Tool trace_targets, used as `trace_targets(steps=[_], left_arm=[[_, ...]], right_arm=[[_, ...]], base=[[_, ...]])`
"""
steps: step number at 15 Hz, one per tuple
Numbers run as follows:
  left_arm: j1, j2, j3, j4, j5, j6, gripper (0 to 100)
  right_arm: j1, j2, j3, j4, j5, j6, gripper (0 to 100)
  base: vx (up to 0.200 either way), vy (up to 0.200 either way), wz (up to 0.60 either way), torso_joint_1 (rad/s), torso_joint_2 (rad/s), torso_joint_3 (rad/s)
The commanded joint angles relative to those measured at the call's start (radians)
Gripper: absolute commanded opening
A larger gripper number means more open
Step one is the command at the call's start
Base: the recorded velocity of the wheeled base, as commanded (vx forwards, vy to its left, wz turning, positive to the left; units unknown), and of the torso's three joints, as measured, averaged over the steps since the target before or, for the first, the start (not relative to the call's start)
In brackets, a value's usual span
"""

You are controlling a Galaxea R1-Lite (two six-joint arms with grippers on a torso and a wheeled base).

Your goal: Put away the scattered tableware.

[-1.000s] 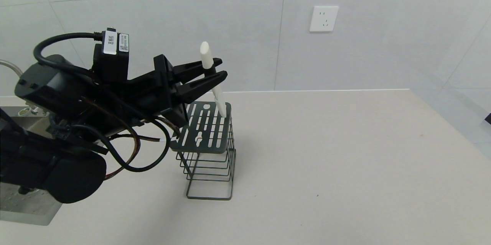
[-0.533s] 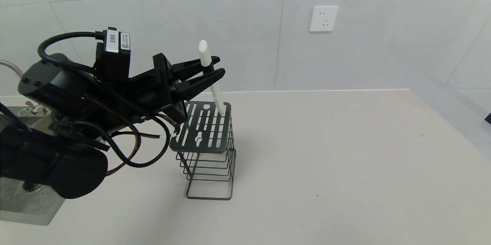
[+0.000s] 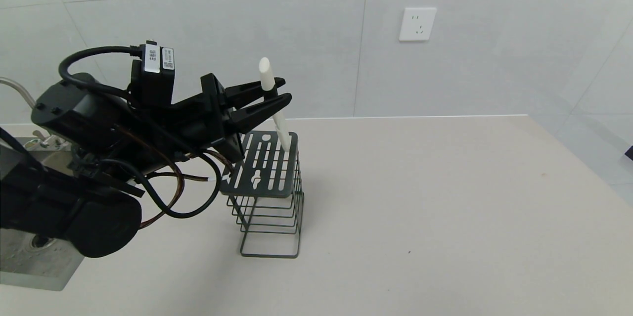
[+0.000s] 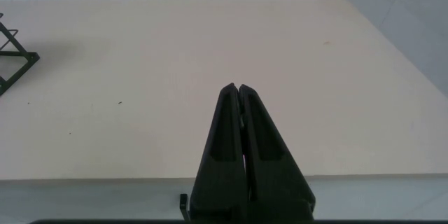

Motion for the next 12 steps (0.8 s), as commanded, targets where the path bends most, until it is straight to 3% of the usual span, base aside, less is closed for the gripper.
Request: trace_targets(steps=[1,12], left_arm=[[-0.003,0.009,0.005,0.0,0.0,0.002,0],[-0.006,0.065,0.011,-0.002,0.031,0.004,0]], right_arm=[[0.0,0.001,0.0,0.0,0.0,-0.001,0],[0.0,0.001,0.0,0.0,0.0,-0.001,0]], base=[[0.0,0.0,0.0,0.0,0.0,0.0],[0.0,0.0,0.0,0.0,0.0,0.0]])
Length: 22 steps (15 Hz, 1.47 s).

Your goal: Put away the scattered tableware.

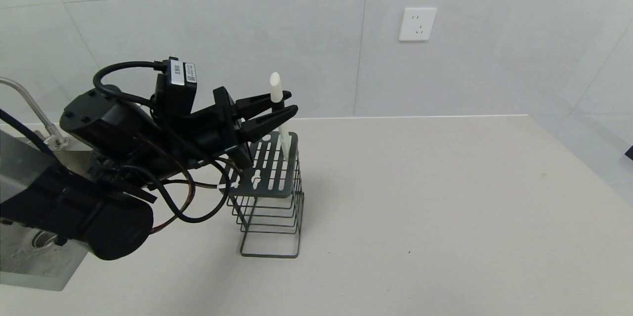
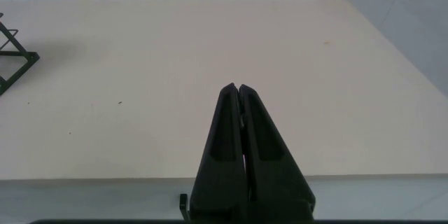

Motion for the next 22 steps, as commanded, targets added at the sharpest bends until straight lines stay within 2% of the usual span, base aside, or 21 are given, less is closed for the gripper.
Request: trace_targets(steps=[1,12,13,15,17,22], left_arm=[[0.0,0.017,0.0,-0.001,0.002,0.0,0],[-0.001,0.059,0.03,-0.001,0.002,0.003,0],[-0.001,0.062,0.03,0.001,0.002,0.017,0],[-0.001,0.068,0.032,0.004,0.003,0.023,0],[-0.001,0.077,0.03,0.004,0.034,0.023,0],[-0.001,0.096,0.032,0.002,0.036,0.023,0]], right_arm=[[0.0,0.001,0.0,0.0,0.0,-0.002,0],[0.0,0.001,0.0,0.0,0.0,-0.002,0],[0.0,0.001,0.0,0.0,0.0,-0.002,0],[0.0,0.001,0.0,0.0,0.0,-0.002,0],[0.0,0.001,0.0,0.0,0.0,-0.002,0],[0.0,0.001,0.0,0.0,0.0,-0.002,0]], base=[[0.0,0.0,0.0,0.0,0.0,0.0],[0.0,0.0,0.0,0.0,0.0,0.0],[0.0,0.0,0.0,0.0,0.0,0.0],[0.0,0.0,0.0,0.0,0.0,0.0],[0.0,0.0,0.0,0.0,0.0,0.0],[0.0,0.0,0.0,0.0,0.0,0.0]])
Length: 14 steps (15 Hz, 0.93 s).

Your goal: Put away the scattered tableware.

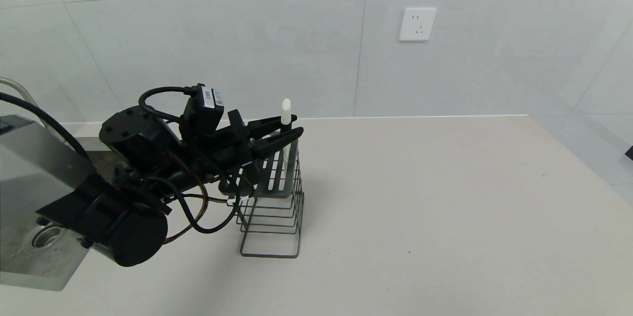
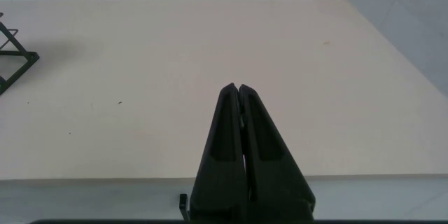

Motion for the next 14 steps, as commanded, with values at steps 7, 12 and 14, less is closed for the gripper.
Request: trace_targets(steps=[7,12,14], left_arm=[[-0.001,0.023,0.004,0.003,0.015,0.011,0],[0.001,0.027,0.045,-0.002,0.015,0.011,0],[0.001,0.027,0.045,0.0,0.015,0.011,0]], right_arm=[[0.0,0.001,0.0,0.0,0.0,0.0,0],[0.0,0.001,0.0,0.0,0.0,0.0,0],[0.0,0.001,0.0,0.0,0.0,0.0,0]], base=[[0.0,0.0,0.0,0.0,0.0,0.0],[0.0,0.0,0.0,0.0,0.0,0.0],[0.0,0.0,0.0,0.0,0.0,0.0]])
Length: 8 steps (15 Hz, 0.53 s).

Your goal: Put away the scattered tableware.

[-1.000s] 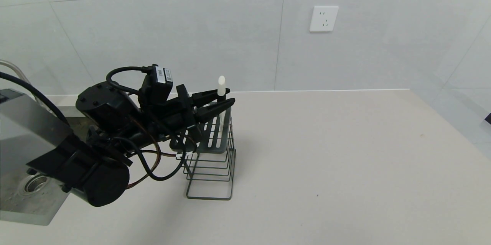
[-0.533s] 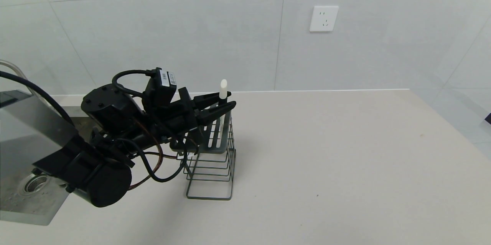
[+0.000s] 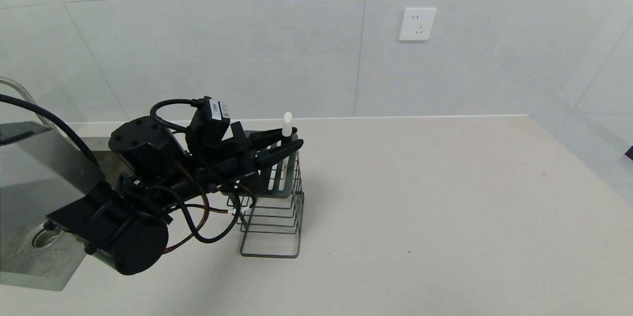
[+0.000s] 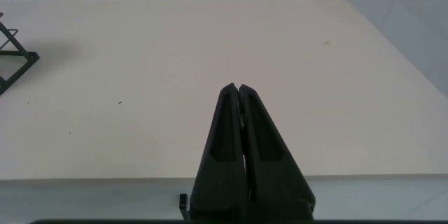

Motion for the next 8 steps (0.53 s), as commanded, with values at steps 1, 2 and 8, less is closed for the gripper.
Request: trace_targets(steps=[1,2,8], left_arm=[[0.001,0.002,0.005,0.003,0.0,0.0,0],[0.0,0.002,0.005,0.004,0.0,-0.002,0],[0.0,-0.008,0.005,-0.004,-0.002,-0.006,100]], right_arm=[[0.0,0.001,0.0,-0.001,0.001,0.0,0],[0.0,0.001,0.0,-0.001,0.001,0.0,0],[0.0,0.001,0.0,-0.001,0.001,0.0,0]], base=[[0.0,0.0,0.0,0.0,0.0,0.0],[0.0,0.0,0.0,0.0,0.0,0.0],[0.0,0.0,0.0,0.0,0.0,0.0]])
